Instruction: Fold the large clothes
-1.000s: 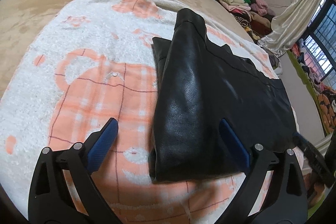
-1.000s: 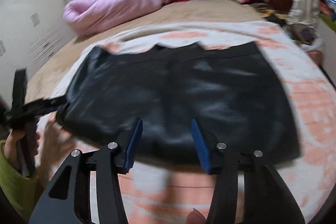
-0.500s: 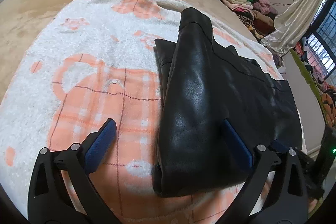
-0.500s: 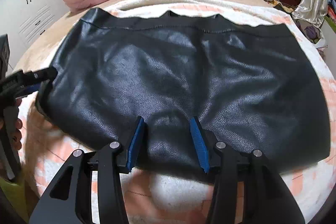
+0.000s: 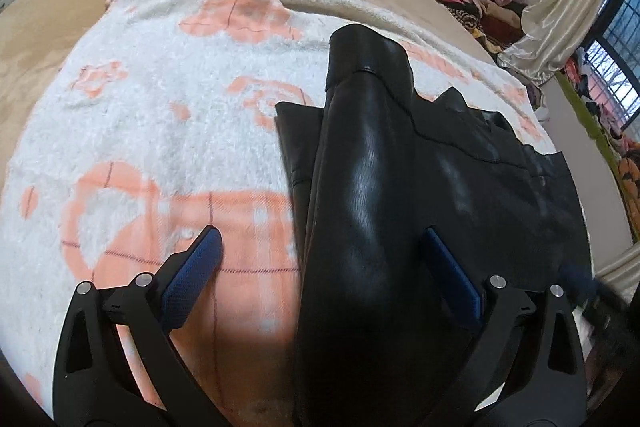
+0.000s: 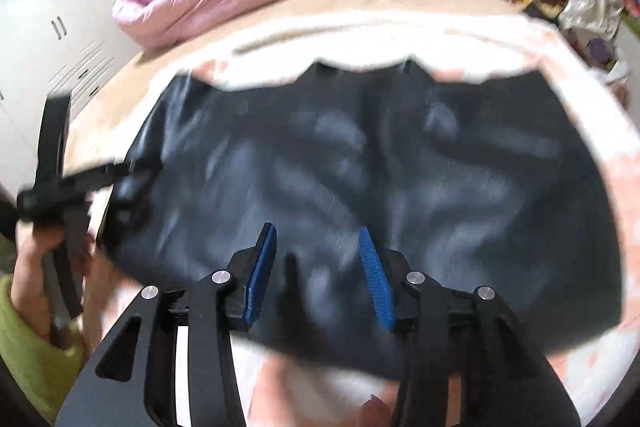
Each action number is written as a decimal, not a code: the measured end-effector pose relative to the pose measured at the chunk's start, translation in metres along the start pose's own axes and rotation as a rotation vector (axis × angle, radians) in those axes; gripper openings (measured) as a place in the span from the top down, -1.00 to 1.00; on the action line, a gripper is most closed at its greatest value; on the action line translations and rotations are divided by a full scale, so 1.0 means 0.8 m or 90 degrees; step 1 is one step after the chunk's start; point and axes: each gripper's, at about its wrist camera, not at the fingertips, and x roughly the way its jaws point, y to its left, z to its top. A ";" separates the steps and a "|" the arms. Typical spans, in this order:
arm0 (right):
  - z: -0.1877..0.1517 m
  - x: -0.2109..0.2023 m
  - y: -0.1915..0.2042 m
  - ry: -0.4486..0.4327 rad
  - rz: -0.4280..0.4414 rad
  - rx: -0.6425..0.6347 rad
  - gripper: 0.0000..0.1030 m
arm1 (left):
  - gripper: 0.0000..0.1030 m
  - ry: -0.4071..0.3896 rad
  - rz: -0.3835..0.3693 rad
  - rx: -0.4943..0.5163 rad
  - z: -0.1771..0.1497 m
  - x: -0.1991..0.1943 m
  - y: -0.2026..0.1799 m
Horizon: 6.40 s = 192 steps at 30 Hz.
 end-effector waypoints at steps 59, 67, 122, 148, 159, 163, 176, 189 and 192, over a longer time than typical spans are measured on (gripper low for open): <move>-0.100 0.045 0.234 -0.186 -0.119 -0.534 0.52 | -0.83 0.034 -0.085 -0.062 0.028 0.018 0.046; -0.084 0.030 0.216 -0.188 -0.068 -0.468 0.58 | -0.04 0.055 -0.211 -0.125 0.020 0.018 0.038; -0.134 -0.127 -0.171 -0.155 0.145 0.221 0.05 | -0.31 0.042 -0.095 0.139 -0.059 0.031 -0.303; 0.023 -0.096 -0.296 -0.112 0.178 0.208 0.55 | -0.64 0.046 -0.197 0.049 -0.048 0.016 -0.282; -0.036 -0.060 -0.313 -0.087 0.086 0.220 -0.13 | -0.81 0.128 -0.176 0.081 -0.079 0.072 -0.320; -0.047 -0.092 -0.314 -0.130 0.079 0.221 -0.52 | -0.81 0.115 -0.166 0.104 -0.071 0.066 -0.329; -0.103 -0.062 -0.340 -0.035 0.221 0.371 0.18 | -0.81 0.093 -0.129 0.166 -0.078 0.060 -0.341; -0.111 -0.087 -0.288 0.020 0.172 0.329 -0.62 | -0.81 0.059 -0.059 0.199 -0.067 0.058 -0.327; -0.083 -0.114 -0.281 -0.020 0.125 0.274 -0.62 | -0.81 0.053 -0.065 0.194 -0.065 0.057 -0.329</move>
